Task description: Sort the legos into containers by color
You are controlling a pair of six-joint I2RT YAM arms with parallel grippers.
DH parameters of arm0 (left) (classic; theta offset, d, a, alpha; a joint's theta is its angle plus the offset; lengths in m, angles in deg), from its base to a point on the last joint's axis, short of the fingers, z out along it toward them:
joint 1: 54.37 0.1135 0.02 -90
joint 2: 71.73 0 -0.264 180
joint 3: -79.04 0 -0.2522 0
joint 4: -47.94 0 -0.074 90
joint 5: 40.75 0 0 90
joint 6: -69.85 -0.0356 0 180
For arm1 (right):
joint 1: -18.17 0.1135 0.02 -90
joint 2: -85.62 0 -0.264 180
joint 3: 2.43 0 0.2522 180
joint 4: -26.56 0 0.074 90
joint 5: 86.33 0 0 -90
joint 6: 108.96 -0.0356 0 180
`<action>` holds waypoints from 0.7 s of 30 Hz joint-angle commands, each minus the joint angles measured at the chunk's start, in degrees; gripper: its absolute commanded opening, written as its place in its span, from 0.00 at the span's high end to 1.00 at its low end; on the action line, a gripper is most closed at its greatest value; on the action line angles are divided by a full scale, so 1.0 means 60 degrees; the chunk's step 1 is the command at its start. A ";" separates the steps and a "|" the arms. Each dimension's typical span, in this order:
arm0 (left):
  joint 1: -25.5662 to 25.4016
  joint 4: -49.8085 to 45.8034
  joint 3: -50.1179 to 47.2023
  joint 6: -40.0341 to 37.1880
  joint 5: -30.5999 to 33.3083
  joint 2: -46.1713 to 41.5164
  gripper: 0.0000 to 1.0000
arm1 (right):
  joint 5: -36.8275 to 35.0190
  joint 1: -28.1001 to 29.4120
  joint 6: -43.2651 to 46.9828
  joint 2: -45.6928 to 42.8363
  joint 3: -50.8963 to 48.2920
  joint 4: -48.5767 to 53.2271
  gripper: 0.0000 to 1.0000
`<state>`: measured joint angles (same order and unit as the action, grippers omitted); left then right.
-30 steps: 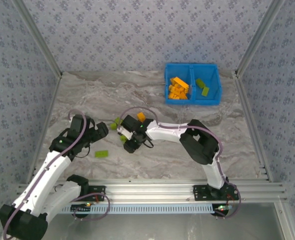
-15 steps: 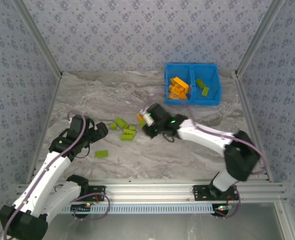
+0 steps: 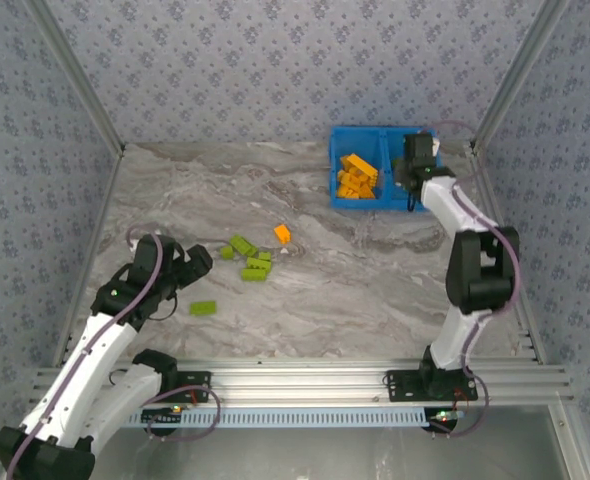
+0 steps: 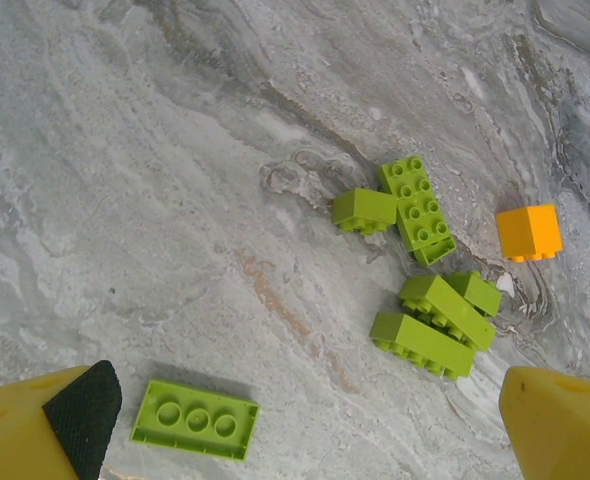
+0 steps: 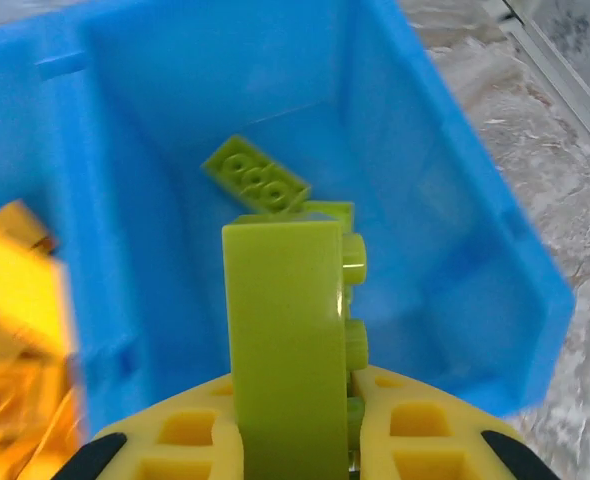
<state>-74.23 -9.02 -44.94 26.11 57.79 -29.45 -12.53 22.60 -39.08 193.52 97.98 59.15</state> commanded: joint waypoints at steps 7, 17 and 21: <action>0.0072 -0.1197 0.0028 0.1204 0.0473 -0.0192 0.01 | 0.0780 -0.0561 -0.0236 0.3397 0.4625 0.3288 0.48; 0.0072 -0.1075 -0.0204 0.1614 0.0652 -0.0082 0.01 | 0.0190 0.0675 0.1160 0.0382 0.2258 0.2637 0.36; 0.0086 -0.0949 -0.0146 0.1477 0.0832 0.0091 0.01 | 0.0168 0.2118 0.1712 -0.1532 0.0215 0.2004 0.36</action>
<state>-74.23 -15.27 -46.12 34.63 60.94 -29.58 -10.68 29.48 -33.24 191.29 104.76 72.63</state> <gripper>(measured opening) 0.993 0.639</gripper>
